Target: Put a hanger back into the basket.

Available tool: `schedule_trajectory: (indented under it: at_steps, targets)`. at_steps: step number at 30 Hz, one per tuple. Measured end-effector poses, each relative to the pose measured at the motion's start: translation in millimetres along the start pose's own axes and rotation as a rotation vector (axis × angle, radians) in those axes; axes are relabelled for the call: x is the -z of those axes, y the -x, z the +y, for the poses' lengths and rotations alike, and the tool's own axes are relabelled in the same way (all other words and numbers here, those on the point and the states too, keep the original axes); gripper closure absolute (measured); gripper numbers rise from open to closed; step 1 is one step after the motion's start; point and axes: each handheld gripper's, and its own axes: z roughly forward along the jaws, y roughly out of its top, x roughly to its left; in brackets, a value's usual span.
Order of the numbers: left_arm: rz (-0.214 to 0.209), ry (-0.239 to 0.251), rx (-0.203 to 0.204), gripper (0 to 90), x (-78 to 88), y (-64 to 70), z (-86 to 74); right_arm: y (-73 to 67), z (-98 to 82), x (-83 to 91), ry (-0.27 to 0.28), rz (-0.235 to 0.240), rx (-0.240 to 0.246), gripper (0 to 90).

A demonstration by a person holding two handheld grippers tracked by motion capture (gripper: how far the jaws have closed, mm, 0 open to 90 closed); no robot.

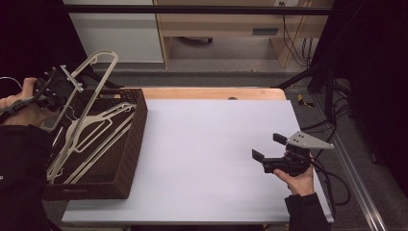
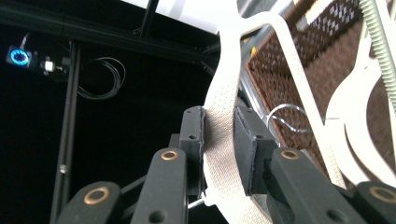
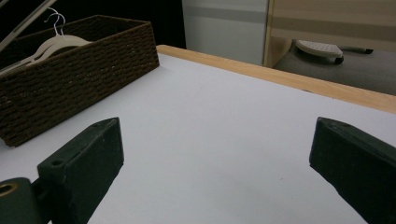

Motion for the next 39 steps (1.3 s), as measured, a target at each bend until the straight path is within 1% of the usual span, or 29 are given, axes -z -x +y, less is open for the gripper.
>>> schedule_trajectory:
  at_steps: [1, 3, 4, 6, 7, 9, 13, 14, 15, 17, 19, 20, 22, 24, 25, 26, 28, 32, 34, 37, 39]
  targets:
    - [0.006, -0.012, -0.018, 73.8, -2.0, 3.2, 0.4, 0.2, -0.2, -0.3, -0.001, 0.0, 0.004, 3.3]
    - [-0.009, -0.012, -0.031, 73.8, -5.6, 8.6, 0.2, -0.1, -0.5, -1.0, -0.003, 0.0, 0.006, 3.3]
    - [-0.02, -0.016, -0.047, 73.7, -7.1, 12.1, 0.3, -0.2, -0.5, -1.1, -0.003, 0.0, 0.005, 3.3]
    - [-0.018, -0.019, -0.071, 73.8, -10.1, 18.3, 0.8, 0.0, -0.4, -0.6, -0.005, 0.002, 0.008, 3.3]
    - [-0.026, -0.021, -0.083, 73.7, -12.0, 21.8, 1.0, 0.0, -0.4, -0.4, -0.004, 0.001, 0.007, 3.3]
    - [-0.028, -0.028, -0.108, 73.8, -15.5, 29.2, 1.9, -0.2, -0.2, -0.3, -0.001, 0.001, 0.003, 3.3]
    - [-0.035, -0.02, -0.134, 73.8, -20.3, 42.3, 4.4, -0.2, -0.3, -0.2, -0.002, 0.0, 0.003, 3.3]
    - [-0.034, -0.02, -0.143, 73.8, -21.2, 45.8, 5.4, 0.0, -0.4, -0.1, -0.004, 0.001, 0.009, 3.3]
    - [-0.029, -0.024, -0.163, 73.8, -21.7, 47.9, 7.0, -0.1, -0.4, -0.1, -0.004, 0.001, 0.009, 3.3]
    - [-0.029, -0.029, -0.176, 73.8, -22.3, 53.7, 10.5, -0.3, -0.4, -0.2, -0.003, 0.0, 0.006, 3.3]
    - [-0.031, -0.036, -0.199, 73.8, -22.7, 58.6, 14.8, -0.4, -0.2, 0.2, -0.002, 0.001, 0.004, 3.3]
    - [-0.026, -0.038, -0.21, 73.7, -23.4, 61.6, 16.9, -0.3, -0.2, 0.3, -0.001, -0.001, 0.006, 3.3]
    - [-0.031, -0.052, -0.237, 73.7, -25.7, 68.0, 20.5, 0.2, 0.0, 1.1, 0.002, 0.0, 0.009, 3.3]
    - [-0.034, -0.055, -0.251, 73.7, -28.7, 74.5, 23.6, -0.3, 0.5, 1.6, 0.006, -0.001, -0.001, 3.3]
    - [-0.032, -0.06, -0.263, 73.7, -30.2, 77.9, 24.9, -0.1, 0.6, 2.3, 0.005, 0.002, 0.002, 3.3]
    - [-0.029, -0.06, -0.269, 73.7, -31.7, 80.7, 26.2, -0.1, 0.6, 2.5, 0.006, 0.001, 0.0, 3.3]
    - [-0.044, -0.073, -0.276, 73.7, -34.8, 84.9, 28.6, -0.2, 0.7, 2.3, 0.007, -0.001, -0.003, 3.3]
    - [-0.036, -0.09, -0.294, 73.7, -41.3, 93.4, 31.2, 0.2, 0.4, 1.6, 0.005, 0.0, 0.006, 3.3]
    - [-0.04, -0.101, -0.306, 73.7, -43.5, 97.8, 34.9, 0.1, 0.3, 1.6, 0.0, 0.0, 0.006, 3.3]
    - [-0.067, -0.109, -0.307, 73.6, -46.4, 103.7, 41.3, -0.1, 0.4, 1.5, 0.004, 0.0, 0.005, 3.3]
    - [-0.088, -0.105, -0.302, 73.6, -48.3, 106.9, 43.8, -0.1, 0.5, 1.9, 0.006, 0.001, 0.003, 3.3]
